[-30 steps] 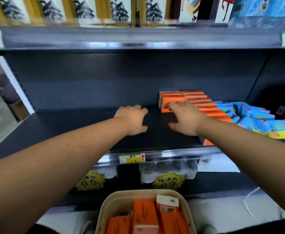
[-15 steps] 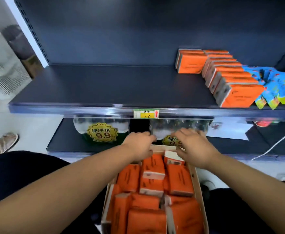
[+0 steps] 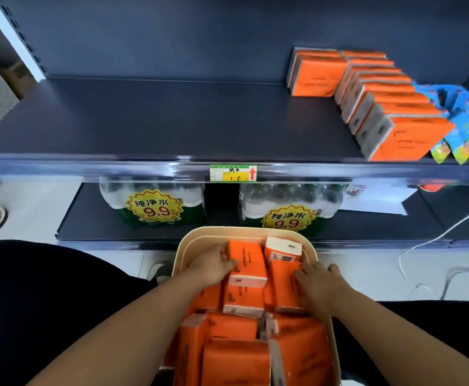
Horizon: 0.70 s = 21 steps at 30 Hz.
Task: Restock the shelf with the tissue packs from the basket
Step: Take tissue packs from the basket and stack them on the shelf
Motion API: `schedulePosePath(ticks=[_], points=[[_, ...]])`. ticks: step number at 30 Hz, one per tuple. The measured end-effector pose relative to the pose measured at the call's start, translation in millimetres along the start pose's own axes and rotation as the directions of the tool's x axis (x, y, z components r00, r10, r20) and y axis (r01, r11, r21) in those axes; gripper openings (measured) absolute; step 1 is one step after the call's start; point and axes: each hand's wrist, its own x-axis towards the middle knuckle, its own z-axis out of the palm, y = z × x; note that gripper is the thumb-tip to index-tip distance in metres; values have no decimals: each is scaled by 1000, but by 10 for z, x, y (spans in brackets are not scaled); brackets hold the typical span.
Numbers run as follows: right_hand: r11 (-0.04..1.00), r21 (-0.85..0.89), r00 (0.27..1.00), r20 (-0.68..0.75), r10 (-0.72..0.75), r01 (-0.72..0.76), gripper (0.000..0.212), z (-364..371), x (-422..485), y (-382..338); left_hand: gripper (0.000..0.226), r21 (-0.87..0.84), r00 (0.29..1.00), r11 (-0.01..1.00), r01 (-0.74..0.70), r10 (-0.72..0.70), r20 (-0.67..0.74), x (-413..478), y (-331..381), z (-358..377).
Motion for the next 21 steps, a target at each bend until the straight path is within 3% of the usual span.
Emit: schedulePosePath(ticks=[2, 5, 10, 17, 21], points=[[1000, 8, 999, 24, -25, 24, 54, 34, 30, 32, 49, -24, 1000, 999, 31, -31, 3, 53, 31, -2], [999, 2, 998, 48, -43, 43, 90, 65, 80, 14, 43, -73, 999, 997, 29, -28, 17, 76, 76, 57], [999, 35, 999, 24, -21, 20, 106, 96, 165, -50, 51, -152, 999, 988, 34, -36, -8, 124, 83, 184], [995, 94, 996, 72, -51, 44, 106, 64, 245, -74, 57, -252, 996, 964, 89, -83, 36, 198, 143, 252], [972, 232, 988, 134, -82, 49, 72, -183, 191, -16, 57, -284, 991, 950, 132, -128, 32, 212, 145, 259]])
